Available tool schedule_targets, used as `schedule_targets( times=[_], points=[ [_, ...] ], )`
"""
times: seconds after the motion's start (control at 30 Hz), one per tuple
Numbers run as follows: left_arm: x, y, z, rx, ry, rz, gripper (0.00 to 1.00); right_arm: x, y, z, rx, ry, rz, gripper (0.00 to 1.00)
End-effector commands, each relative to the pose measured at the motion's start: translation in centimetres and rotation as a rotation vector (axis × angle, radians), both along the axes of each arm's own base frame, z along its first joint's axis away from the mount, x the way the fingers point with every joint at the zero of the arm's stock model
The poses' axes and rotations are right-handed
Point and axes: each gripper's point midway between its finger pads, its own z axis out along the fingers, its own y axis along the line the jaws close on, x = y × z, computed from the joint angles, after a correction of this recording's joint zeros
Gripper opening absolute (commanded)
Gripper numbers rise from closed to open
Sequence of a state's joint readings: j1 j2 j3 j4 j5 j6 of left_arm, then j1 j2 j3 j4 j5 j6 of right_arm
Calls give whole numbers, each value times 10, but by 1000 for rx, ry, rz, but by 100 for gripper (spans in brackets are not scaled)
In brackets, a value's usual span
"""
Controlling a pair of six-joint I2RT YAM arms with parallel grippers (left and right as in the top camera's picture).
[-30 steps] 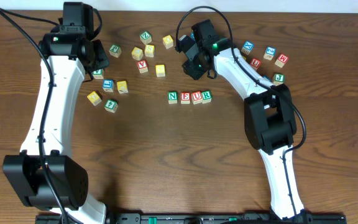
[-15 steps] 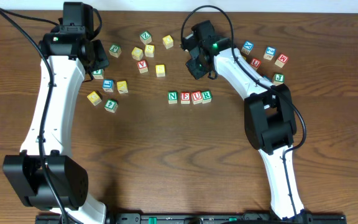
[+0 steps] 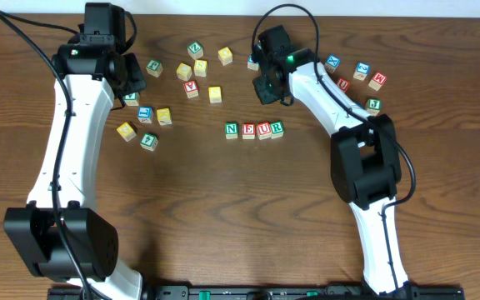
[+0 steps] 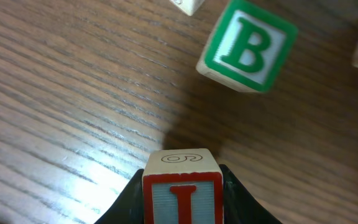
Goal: Spell out NEURIPS
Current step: 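Carry the red I block right of the green R block and release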
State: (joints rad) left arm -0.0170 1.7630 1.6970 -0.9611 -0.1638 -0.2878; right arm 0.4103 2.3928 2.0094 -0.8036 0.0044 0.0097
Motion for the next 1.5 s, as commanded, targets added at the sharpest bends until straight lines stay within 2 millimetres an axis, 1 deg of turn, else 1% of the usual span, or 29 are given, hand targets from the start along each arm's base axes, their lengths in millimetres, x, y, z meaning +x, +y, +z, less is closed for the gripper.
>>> schedule_targets(
  times=[0.0,0.07,0.1,0.2,0.23,0.37,0.4,0.43,0.53,0.6,0.73,0.87,1.03,1.27,1.47],
  points=[
    [-2,2,16,8,-41,11,51,6,-1,45,25,-70,-47,21],
    [-2,2,16,8,-41,11,51,4,-3,55,28,-74,-49,21],
    [-2,2,16,8,-41,11,51,0,-7,69,31,-81,-52,21],
    [-2,2,16,8,-40,11,50,-11,-14,92,29,-76,-57,21],
    [-2,2,16,8,-40,10,51,-20,-21,104,29,-64,-75,20],
    [-2,2,16,8,-39,11,50,-44,-41,128,19,-13,-123,18],
    [-2,2,16,9,-37,11,51,-52,-48,131,10,9,-133,18],
    [-2,2,16,9,-37,11,50,-55,-52,132,4,23,-139,18],
    [-2,2,16,9,-37,11,50,-68,-66,127,-18,89,-176,19],
    [-2,3,16,9,-38,11,51,-75,-74,120,-32,129,-200,18],
    [-2,3,16,9,-38,11,51,-81,-83,108,-47,167,-219,18],
    [-2,3,16,9,-38,11,51,-81,-83,96,-49,174,-223,21],
    [-2,3,16,9,-38,11,50,-80,-83,75,-44,176,-238,22],
    [-2,3,16,9,-38,11,50,-77,-81,58,-25,164,-264,22],
    [-2,3,16,9,-39,11,50,-84,-74,37,3,186,-247,22]
  ],
)
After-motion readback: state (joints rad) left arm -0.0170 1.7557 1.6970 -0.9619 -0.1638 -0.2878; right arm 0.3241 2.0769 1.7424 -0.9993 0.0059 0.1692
